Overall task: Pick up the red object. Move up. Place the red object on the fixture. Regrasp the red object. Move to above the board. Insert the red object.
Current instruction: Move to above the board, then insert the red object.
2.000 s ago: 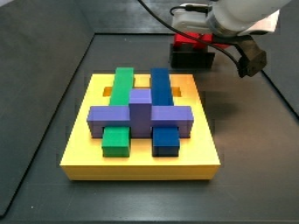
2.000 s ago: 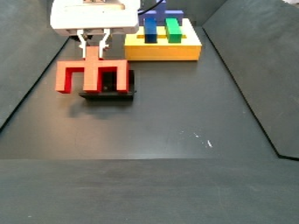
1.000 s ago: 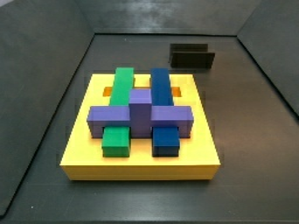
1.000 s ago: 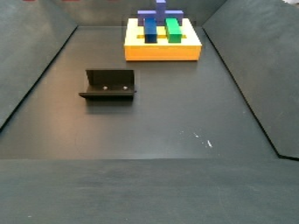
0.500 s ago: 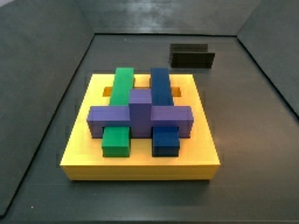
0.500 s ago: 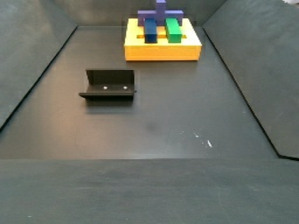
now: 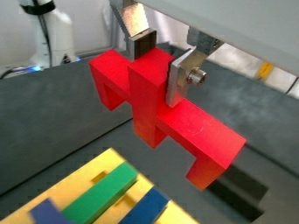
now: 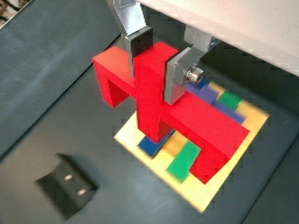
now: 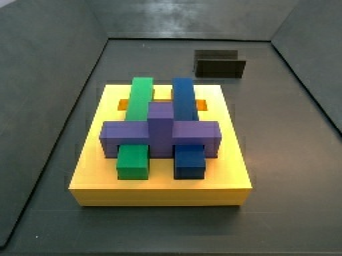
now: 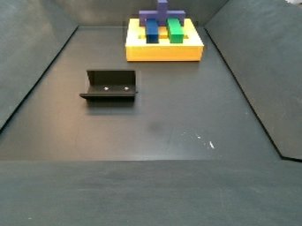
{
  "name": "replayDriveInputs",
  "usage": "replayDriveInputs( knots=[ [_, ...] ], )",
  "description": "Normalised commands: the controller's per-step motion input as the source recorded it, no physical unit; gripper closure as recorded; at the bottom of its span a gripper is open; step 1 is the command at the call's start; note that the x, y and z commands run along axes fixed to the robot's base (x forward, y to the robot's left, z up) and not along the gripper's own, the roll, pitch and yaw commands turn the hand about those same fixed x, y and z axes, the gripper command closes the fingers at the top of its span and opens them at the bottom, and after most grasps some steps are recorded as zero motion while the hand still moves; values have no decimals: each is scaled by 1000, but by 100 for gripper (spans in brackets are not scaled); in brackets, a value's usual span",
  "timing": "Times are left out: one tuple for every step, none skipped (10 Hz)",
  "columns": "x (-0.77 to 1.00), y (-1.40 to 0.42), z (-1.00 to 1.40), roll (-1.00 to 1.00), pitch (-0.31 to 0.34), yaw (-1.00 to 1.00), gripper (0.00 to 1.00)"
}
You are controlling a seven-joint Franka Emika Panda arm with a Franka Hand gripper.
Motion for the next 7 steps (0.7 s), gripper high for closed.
replayDriveInputs(
  knots=[
    [-104, -22, -1, -1000, -30, 77, 100],
    [-92, 9, 9, -820, -49, 58, 100],
    [-80, 20, 6, -587, -58, 33, 100],
    [-56, 7, -6, -344, -54, 15, 100],
    [-38, 10, 3, -226, -37, 3, 100],
    [0, 0, -411, -57, -147, 0, 100],
    [0, 3, -631, -73, -294, -123, 100]
  ],
)
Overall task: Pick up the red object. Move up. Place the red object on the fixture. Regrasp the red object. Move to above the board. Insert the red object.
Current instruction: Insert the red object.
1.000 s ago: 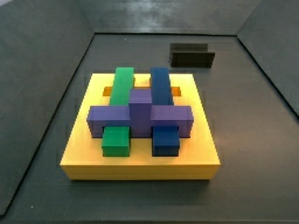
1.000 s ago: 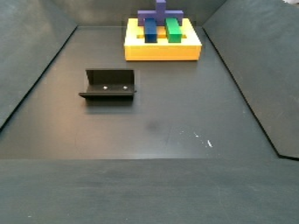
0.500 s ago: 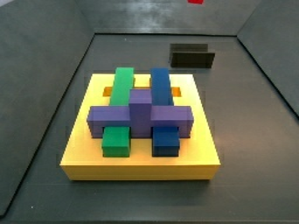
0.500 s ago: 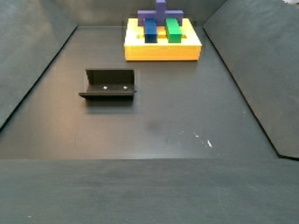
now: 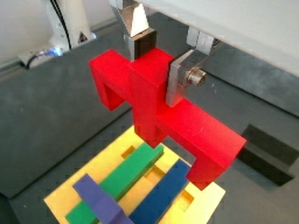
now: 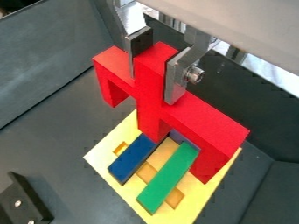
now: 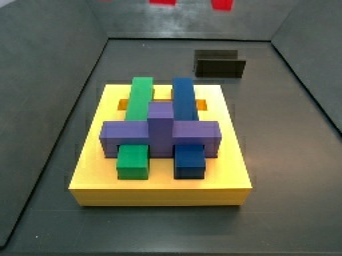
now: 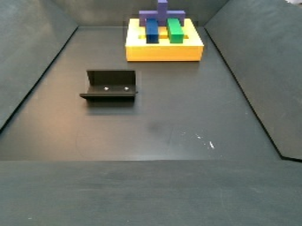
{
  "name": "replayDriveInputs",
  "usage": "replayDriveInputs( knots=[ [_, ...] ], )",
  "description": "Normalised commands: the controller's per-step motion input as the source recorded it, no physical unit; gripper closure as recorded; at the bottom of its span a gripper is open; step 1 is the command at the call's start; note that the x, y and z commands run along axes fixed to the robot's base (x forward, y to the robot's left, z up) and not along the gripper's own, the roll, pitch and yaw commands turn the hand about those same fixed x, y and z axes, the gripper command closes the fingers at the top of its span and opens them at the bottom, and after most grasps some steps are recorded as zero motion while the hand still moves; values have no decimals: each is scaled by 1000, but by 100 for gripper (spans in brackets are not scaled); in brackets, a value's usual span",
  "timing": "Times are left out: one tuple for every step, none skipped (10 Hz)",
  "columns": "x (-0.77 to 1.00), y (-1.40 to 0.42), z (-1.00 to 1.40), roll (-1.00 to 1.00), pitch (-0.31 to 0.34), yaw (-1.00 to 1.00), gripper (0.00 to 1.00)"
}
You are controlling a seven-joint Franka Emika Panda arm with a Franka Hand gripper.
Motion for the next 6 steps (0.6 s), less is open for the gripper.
replayDriveInputs(
  knots=[
    [-37, 117, -657, -41, -280, -103, 100],
    [-29, 163, -654, -29, -277, -71, 100],
    [-77, 131, -694, -37, -264, -89, 100],
    [-220, 11, -709, 56, -266, -91, 100],
    [-206, 46, -709, 0, -281, 0, 100],
    [-140, 40, -671, 0, -300, 26, 100]
  ],
)
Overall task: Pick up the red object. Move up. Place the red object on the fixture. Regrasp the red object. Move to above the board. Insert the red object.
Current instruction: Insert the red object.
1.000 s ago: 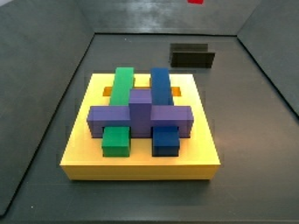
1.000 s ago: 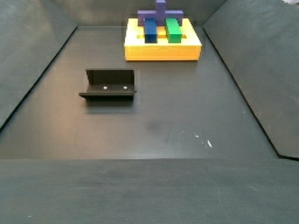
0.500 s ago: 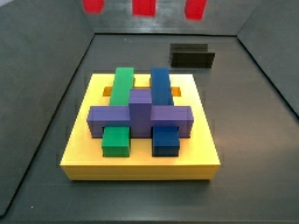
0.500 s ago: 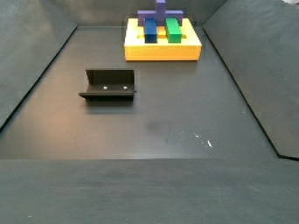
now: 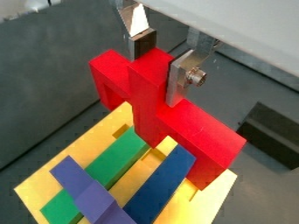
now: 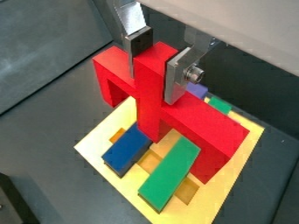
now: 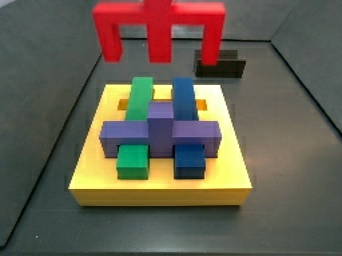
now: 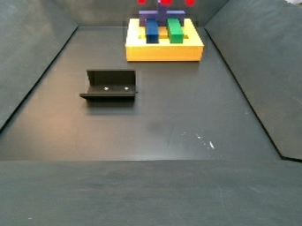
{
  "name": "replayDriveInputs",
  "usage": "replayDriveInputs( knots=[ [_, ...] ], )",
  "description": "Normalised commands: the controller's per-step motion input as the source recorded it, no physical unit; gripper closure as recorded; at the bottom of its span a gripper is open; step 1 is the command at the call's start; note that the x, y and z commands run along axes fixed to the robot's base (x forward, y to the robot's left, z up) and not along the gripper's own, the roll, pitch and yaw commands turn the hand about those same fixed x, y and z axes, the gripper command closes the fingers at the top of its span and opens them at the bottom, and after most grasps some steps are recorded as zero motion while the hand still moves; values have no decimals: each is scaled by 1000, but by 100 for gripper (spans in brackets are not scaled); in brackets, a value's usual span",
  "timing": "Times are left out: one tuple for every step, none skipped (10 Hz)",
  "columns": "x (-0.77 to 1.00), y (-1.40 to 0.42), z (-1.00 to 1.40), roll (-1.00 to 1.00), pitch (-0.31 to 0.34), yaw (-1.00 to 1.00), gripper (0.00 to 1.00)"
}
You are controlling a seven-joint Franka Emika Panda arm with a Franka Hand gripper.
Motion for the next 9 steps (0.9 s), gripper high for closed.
replayDriveInputs(
  knots=[
    [-86, 0, -717, 51, -271, 120, 100],
    [0, -120, -631, 57, -291, 331, 100],
    [217, -180, -431, 173, -216, 394, 100],
    [269, -80, -263, 343, 0, 206, 100],
    [269, -80, -177, 416, 63, 89, 100],
    [269, 0, -149, 377, 77, 0, 100],
    [91, 0, -183, 234, 43, -40, 100],
    [0, 54, -240, 133, 6, 0, 100],
    [-74, 120, -94, 0, 0, -34, 100]
  ],
)
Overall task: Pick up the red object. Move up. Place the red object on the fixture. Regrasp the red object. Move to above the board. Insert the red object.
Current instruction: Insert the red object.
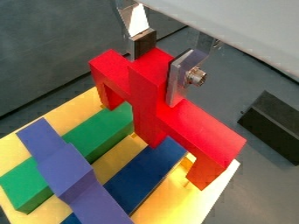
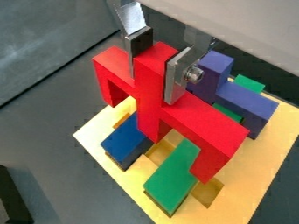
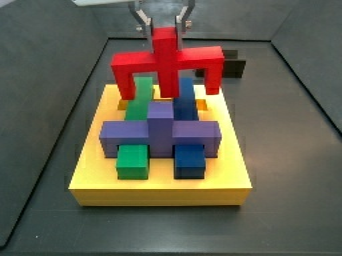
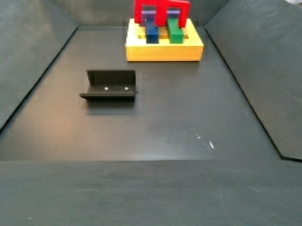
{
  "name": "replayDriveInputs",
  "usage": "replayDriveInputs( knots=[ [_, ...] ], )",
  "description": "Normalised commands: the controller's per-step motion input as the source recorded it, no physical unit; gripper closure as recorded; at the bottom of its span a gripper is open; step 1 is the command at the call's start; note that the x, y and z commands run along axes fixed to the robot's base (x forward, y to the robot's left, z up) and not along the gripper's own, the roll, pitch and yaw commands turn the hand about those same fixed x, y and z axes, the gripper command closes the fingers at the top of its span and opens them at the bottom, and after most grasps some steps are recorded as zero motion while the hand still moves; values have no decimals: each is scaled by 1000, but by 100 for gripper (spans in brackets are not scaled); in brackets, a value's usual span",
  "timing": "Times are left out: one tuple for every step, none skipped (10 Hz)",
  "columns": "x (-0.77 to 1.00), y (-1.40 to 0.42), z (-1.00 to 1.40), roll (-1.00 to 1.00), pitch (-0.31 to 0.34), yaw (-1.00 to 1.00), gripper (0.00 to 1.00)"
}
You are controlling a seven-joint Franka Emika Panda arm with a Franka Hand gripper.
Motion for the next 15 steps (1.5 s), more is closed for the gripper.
replayDriveInputs(
  knots=[
    [-31, 77, 0, 0, 0, 0, 100],
    [0, 40, 66, 0, 19, 0, 100],
    [123, 0, 326, 0, 76, 0, 100],
    [0, 0, 260, 0, 50, 0, 100],
    [0, 0, 246, 16, 37, 0, 100],
    [-157, 74, 74, 11, 0, 0, 100],
    [-220, 134, -29, 0, 0, 0, 100],
    [-94, 66, -169, 0, 0, 0, 100],
    [-160, 91, -263, -34, -51, 0, 100],
    [0, 0, -66, -23, 0, 0, 100],
    [0, 0, -189, -34, -9, 0, 100],
    [0, 0, -109, -7, 0, 0, 100],
    [6, 0, -160, 0, 0, 0, 100],
    [31, 0, -63, 0, 0, 0, 100],
    [37, 0, -43, 0, 0, 0, 100]
  ],
)
